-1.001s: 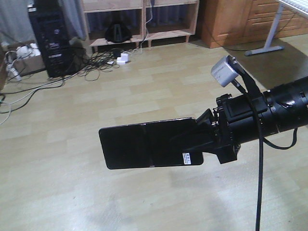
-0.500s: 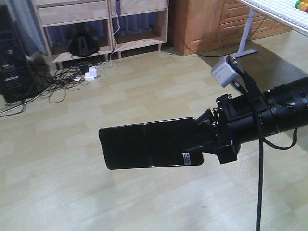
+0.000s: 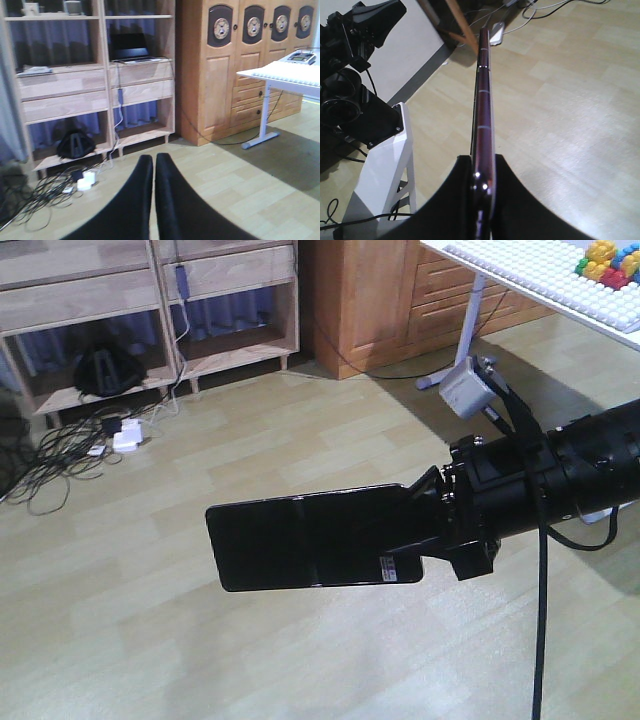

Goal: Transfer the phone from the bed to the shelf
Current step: 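Hold the phone in the right gripper while the base drives to the shelf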

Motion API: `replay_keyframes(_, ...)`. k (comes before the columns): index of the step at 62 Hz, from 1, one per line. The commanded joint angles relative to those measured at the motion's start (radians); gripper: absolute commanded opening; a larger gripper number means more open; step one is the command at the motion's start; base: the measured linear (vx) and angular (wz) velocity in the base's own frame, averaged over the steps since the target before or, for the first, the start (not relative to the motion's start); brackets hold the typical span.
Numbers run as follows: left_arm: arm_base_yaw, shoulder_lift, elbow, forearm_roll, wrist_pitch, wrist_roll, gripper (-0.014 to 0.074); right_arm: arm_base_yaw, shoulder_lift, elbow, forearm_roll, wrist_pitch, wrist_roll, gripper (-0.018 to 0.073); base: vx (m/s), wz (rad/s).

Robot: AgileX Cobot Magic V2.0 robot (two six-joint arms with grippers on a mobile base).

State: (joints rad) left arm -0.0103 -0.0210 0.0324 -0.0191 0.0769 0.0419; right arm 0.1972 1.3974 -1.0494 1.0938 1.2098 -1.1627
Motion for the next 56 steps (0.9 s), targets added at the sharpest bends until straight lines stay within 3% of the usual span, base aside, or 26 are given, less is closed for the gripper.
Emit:
replay_keyframes(1, -0.002, -0.004, -0.025, -0.009, -0.077, -0.003, 0.0001, 0.002, -0.034, -0.027, 0.089, 0.080, -0.006, -0.0001, 0.47, -0.19)
replay_keyframes(56, -0.002, -0.004, -0.025, -0.009, -0.077, -0.003, 0.0001, 0.002, -0.034, -0.027, 0.089, 0.080, -0.007, -0.0001, 0.48, -0.14)
